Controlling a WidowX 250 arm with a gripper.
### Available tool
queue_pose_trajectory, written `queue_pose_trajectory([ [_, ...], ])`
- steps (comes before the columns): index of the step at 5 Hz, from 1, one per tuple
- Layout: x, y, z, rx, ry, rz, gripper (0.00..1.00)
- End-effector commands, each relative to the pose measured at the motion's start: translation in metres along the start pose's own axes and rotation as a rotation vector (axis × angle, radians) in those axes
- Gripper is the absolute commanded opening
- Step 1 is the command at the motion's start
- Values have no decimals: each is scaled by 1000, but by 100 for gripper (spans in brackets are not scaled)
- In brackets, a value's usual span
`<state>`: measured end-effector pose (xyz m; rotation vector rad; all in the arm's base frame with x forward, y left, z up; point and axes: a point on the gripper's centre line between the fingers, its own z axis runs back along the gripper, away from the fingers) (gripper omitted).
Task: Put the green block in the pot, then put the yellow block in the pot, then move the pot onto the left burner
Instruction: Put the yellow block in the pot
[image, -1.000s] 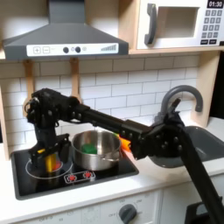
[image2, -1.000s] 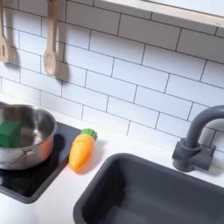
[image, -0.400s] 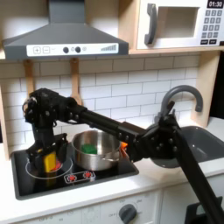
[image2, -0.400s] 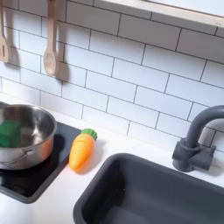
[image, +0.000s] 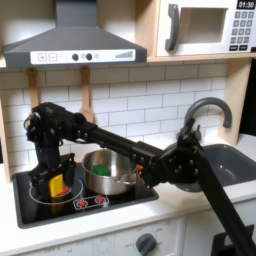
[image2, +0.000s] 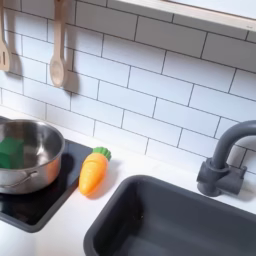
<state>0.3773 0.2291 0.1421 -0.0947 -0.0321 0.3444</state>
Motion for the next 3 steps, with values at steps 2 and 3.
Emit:
queue_pose_trajectory([
  [2, 2, 1, -2, -1, -36, 20, 0],
  [3, -6, -6, 1, 1, -51, 2, 0],
])
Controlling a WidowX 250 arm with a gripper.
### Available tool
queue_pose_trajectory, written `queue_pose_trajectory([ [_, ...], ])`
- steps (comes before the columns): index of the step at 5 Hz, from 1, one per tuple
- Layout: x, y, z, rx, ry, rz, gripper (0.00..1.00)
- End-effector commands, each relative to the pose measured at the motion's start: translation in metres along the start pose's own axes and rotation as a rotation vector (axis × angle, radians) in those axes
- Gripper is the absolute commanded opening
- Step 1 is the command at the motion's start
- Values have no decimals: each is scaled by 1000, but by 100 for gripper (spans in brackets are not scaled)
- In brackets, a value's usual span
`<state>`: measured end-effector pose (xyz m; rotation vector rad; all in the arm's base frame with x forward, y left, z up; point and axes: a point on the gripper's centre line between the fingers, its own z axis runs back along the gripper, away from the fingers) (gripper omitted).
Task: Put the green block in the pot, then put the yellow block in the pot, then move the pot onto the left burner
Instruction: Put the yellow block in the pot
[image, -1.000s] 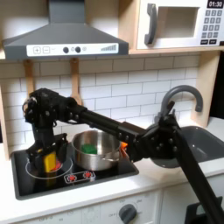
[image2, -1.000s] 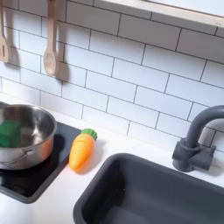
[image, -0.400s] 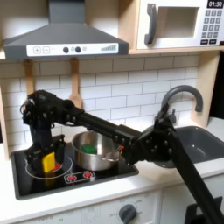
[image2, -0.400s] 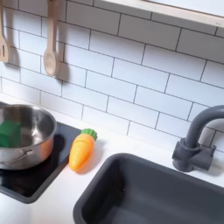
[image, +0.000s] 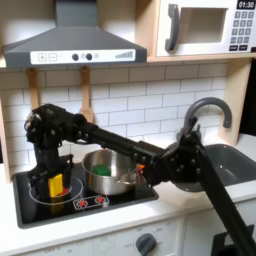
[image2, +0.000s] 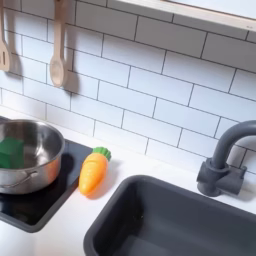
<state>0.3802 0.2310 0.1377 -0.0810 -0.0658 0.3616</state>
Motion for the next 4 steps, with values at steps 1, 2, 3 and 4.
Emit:
queue_pose_trajectory([
  [1, -24, -14, 12, -15, -18, -45, 0],
  [2, -37, -24, 19, -41, -16, -56, 0],
  [3, -37, -27, 31, -56, -40, -56, 0],
  [4, -35, -29, 37, -62, -52, -61, 0],
])
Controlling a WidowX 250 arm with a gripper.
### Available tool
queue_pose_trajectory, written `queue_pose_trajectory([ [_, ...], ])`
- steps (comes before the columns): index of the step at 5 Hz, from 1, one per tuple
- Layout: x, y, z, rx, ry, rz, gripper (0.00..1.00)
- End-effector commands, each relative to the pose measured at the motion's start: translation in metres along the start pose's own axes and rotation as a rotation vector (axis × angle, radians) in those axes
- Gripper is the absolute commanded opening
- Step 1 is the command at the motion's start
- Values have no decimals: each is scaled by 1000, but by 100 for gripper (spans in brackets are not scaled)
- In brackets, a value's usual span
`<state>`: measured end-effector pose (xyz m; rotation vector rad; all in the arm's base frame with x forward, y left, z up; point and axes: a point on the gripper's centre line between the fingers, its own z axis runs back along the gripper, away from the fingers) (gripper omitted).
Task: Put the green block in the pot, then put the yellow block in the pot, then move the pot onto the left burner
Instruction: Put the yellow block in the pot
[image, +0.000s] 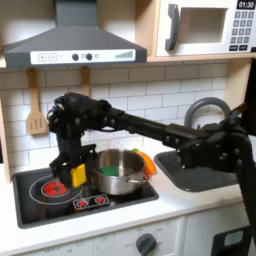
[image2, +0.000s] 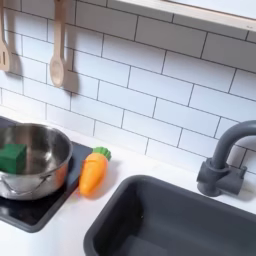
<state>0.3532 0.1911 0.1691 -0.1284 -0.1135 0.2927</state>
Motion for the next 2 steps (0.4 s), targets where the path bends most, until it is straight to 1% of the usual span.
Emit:
queue_pose_trajectory([
  [1, 2, -1, 5, -8, -12, 1, 0],
  [2, 1, -8, 12, -15, -24, -17, 0],
])
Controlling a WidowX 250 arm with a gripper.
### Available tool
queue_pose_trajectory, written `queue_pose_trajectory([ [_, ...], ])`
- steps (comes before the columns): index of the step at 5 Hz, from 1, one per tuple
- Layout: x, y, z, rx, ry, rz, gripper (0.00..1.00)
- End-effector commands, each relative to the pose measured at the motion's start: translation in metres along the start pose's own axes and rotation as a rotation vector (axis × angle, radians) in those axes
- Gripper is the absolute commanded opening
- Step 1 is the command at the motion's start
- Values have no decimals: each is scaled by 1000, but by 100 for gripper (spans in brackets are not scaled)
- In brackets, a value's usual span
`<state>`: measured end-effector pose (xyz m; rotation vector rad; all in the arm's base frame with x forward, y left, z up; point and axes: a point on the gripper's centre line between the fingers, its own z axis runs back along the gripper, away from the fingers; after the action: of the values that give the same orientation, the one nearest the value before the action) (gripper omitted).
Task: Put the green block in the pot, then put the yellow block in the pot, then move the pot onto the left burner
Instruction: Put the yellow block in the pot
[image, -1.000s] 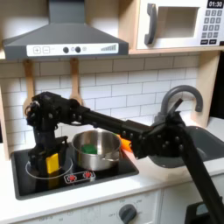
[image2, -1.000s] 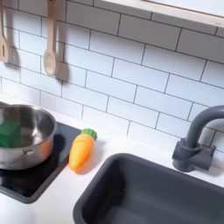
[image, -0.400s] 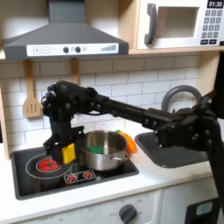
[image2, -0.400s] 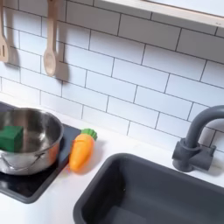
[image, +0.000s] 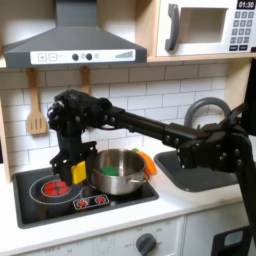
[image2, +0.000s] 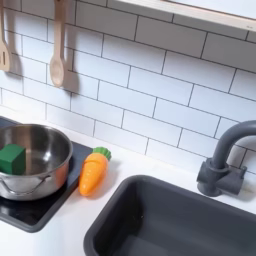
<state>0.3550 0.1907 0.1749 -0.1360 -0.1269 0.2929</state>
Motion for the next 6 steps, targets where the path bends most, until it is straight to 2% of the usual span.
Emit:
queue_pose_trajectory([
  [1, -3, -12, 10, -25, -21, -25, 0],
  [2, -6, -22, 30, -20, -73, -48, 0],
  [3, -8, -25, 30, -21, -70, -58, 0],
  [4, -9, -32, 20, -21, -46, -77, 0],
  [5, -13, -43, 14, -25, -23, -105, 0],
  [6, -15, -58, 15, -23, -31, -141, 0],
])
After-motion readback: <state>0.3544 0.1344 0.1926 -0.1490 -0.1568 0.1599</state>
